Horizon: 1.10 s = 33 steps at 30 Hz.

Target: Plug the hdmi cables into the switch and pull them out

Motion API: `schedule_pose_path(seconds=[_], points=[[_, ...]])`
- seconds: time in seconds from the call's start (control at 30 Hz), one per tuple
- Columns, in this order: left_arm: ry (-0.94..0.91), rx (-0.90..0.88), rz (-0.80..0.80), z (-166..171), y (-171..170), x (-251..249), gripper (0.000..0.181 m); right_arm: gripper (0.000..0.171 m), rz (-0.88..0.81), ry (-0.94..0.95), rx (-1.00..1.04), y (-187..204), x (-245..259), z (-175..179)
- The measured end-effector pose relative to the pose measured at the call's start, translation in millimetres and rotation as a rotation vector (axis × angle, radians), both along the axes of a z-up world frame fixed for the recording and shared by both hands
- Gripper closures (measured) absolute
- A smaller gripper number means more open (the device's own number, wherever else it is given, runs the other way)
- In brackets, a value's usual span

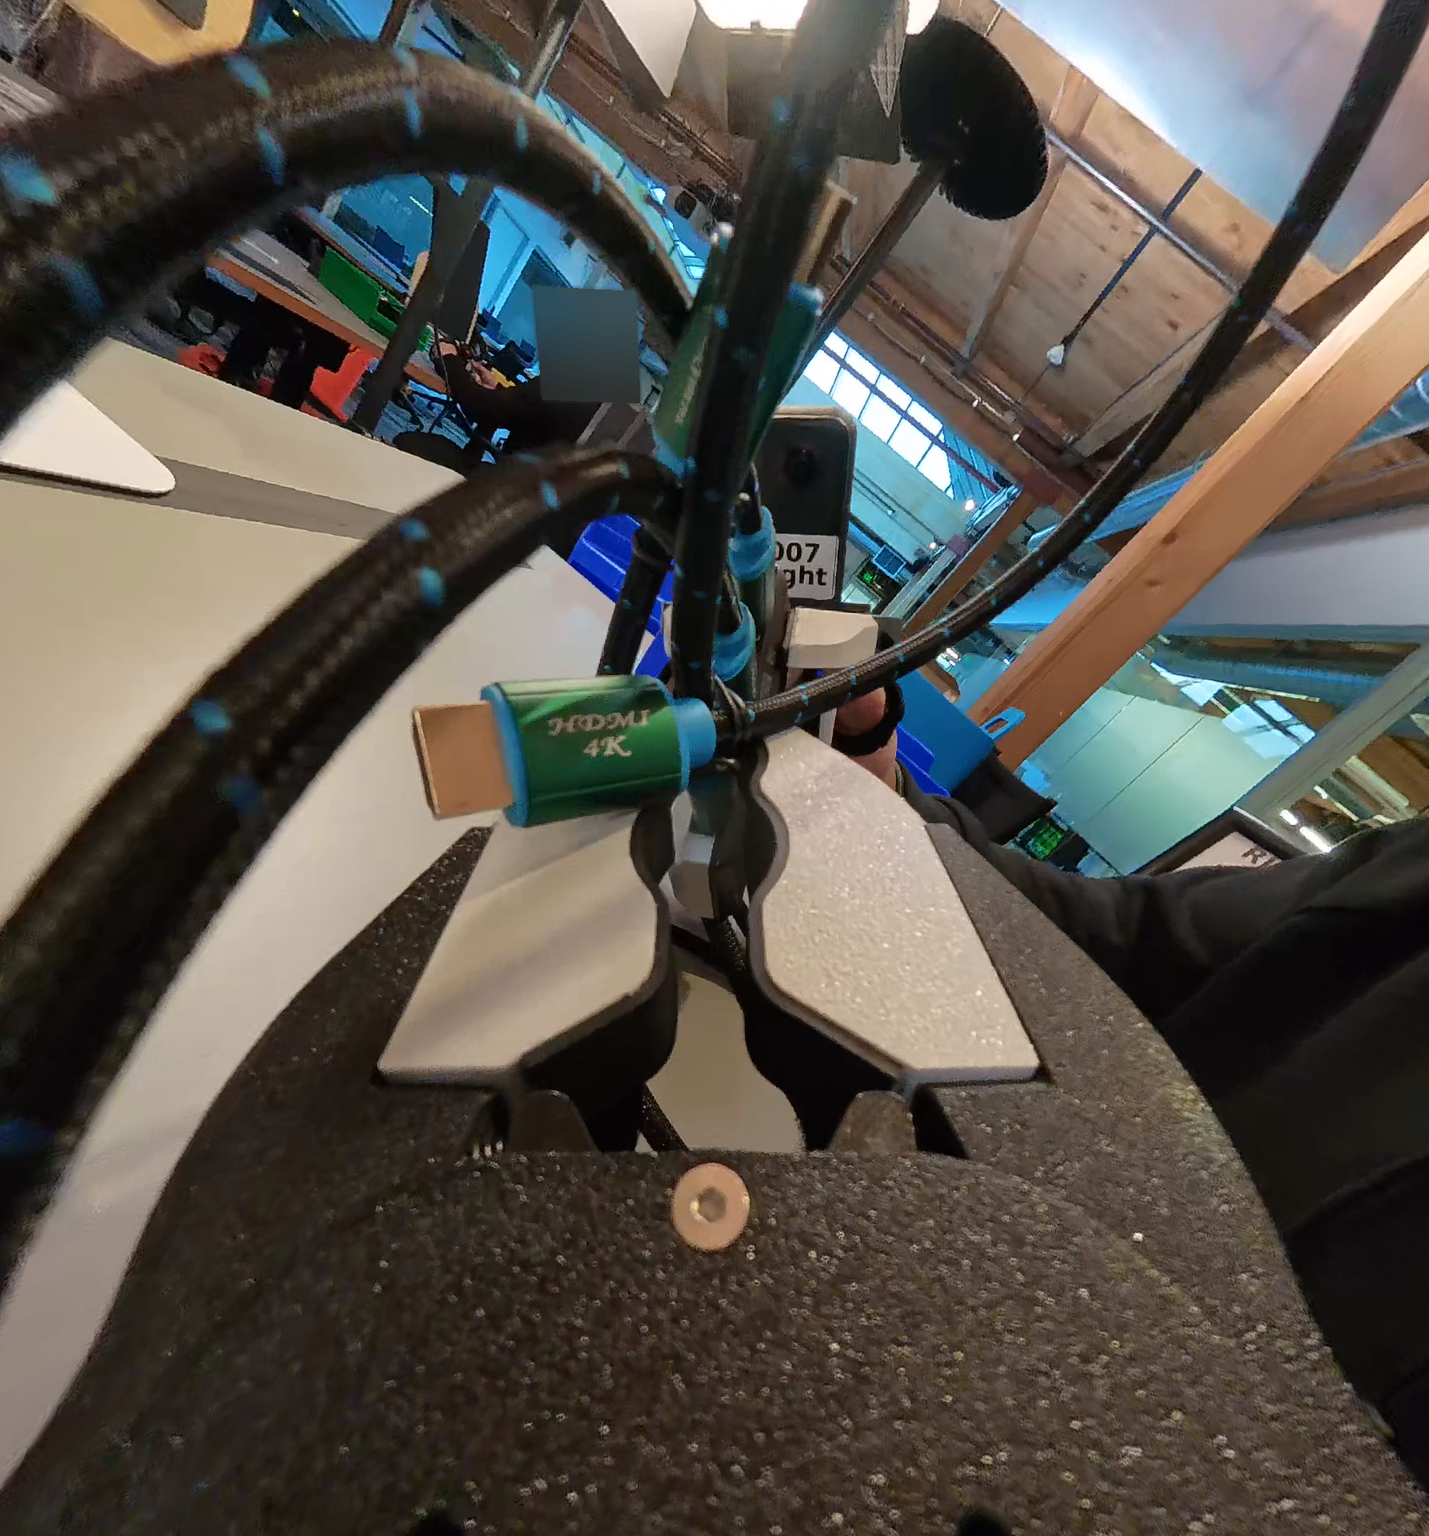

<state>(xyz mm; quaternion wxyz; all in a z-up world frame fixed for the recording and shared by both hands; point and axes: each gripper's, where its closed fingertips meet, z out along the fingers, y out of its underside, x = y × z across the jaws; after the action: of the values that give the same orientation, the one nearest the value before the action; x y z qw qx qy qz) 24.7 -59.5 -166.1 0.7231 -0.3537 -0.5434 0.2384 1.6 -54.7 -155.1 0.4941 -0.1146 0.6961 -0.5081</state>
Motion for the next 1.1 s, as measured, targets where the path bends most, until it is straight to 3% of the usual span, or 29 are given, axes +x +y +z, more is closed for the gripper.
schedule_pose_path(seconds=[0.27,0.37,0.5,0.7,1.1], points=[[-0.104,-0.06,-0.054,-12,11,-5,0.146,0.151,-0.046,-0.015,-0.022,-3,-2,6],[-0.137,-0.098,-0.072,-17,18,-8,0.146,0.151,-0.053,-0.051,-0.047,-2,-3,13],[-0.074,-0.02,-0.087,-9,23,-10,0.147,0.151,-0.044,-0.074,-0.042,-3,4,10],[-0.053,-0.014,-0.076,-8,22,-9,0.158,0.15,-0.034,-0.119,-0.018,-5,8,9],[0.06,0.08,-0.057,12,14,0,0.16,0.122,0.043,-0.027,0.028,1,20,-6]])
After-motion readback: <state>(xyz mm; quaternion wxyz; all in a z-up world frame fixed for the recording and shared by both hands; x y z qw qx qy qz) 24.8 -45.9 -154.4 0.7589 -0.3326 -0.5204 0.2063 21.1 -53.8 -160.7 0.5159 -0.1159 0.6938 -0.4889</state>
